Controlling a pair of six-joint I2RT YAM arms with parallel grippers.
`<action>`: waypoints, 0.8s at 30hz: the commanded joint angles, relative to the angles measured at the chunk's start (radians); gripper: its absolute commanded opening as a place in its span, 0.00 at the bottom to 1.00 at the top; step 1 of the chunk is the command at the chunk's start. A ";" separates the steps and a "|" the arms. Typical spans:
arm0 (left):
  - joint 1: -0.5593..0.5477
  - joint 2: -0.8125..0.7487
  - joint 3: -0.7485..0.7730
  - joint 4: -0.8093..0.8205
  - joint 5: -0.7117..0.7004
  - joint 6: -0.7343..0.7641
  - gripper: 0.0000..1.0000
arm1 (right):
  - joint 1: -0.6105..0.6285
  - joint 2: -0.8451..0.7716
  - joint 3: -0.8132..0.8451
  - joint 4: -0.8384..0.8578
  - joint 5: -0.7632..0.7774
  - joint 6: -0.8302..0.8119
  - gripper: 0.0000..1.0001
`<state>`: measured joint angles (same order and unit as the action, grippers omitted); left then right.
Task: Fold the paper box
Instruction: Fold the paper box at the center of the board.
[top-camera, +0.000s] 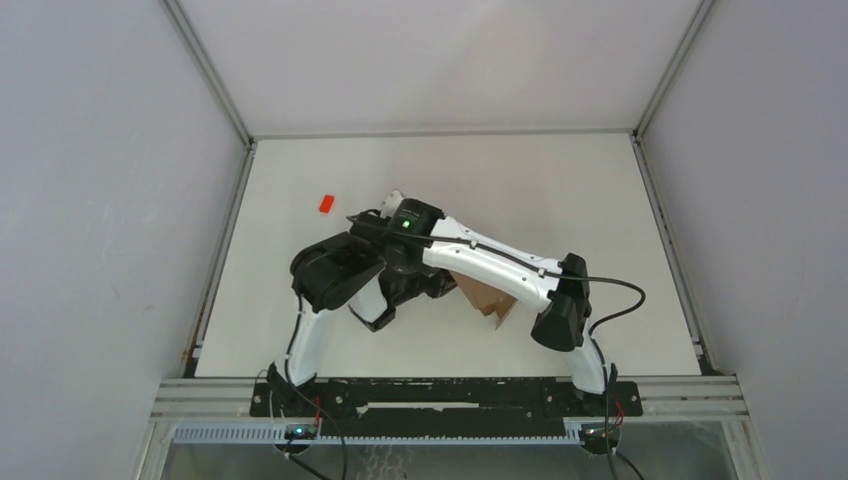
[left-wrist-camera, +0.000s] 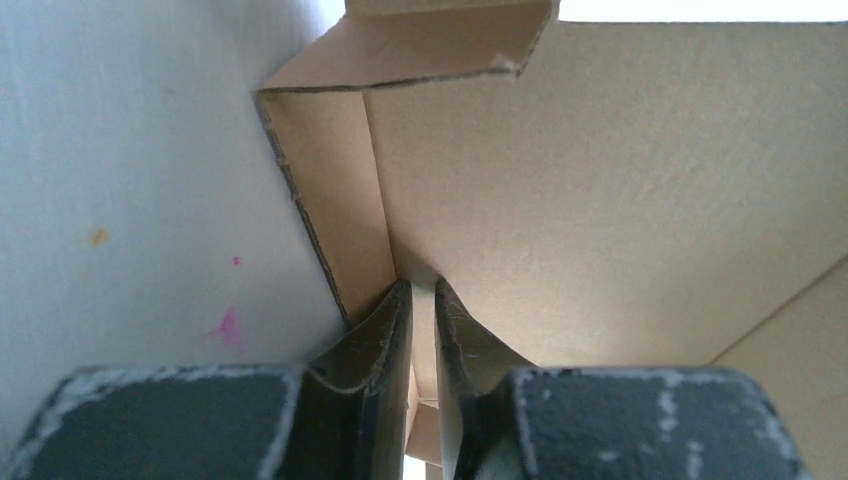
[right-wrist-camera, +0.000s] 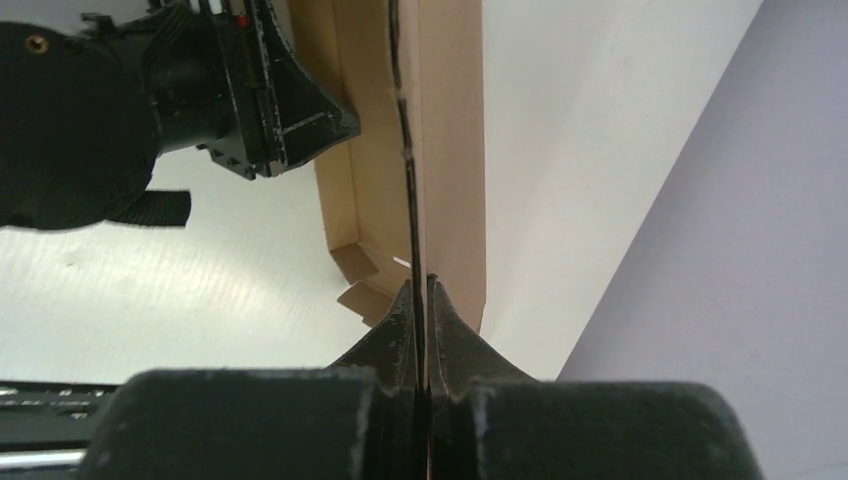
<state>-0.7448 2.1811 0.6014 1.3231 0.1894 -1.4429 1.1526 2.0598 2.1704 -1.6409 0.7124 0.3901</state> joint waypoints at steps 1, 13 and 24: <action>0.029 0.058 0.000 -0.034 -0.016 0.017 0.19 | 0.060 -0.087 0.016 0.038 -0.078 0.040 0.00; 0.032 0.069 0.012 -0.024 0.003 0.018 0.20 | 0.012 -0.171 -0.130 0.116 -0.132 0.037 0.00; 0.036 0.072 0.015 -0.024 0.010 0.024 0.20 | 0.015 -0.179 -0.165 0.148 -0.160 0.035 0.00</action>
<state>-0.7269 2.2116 0.6109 1.3823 0.2176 -1.4433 1.1595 1.9224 2.0033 -1.5536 0.6277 0.3912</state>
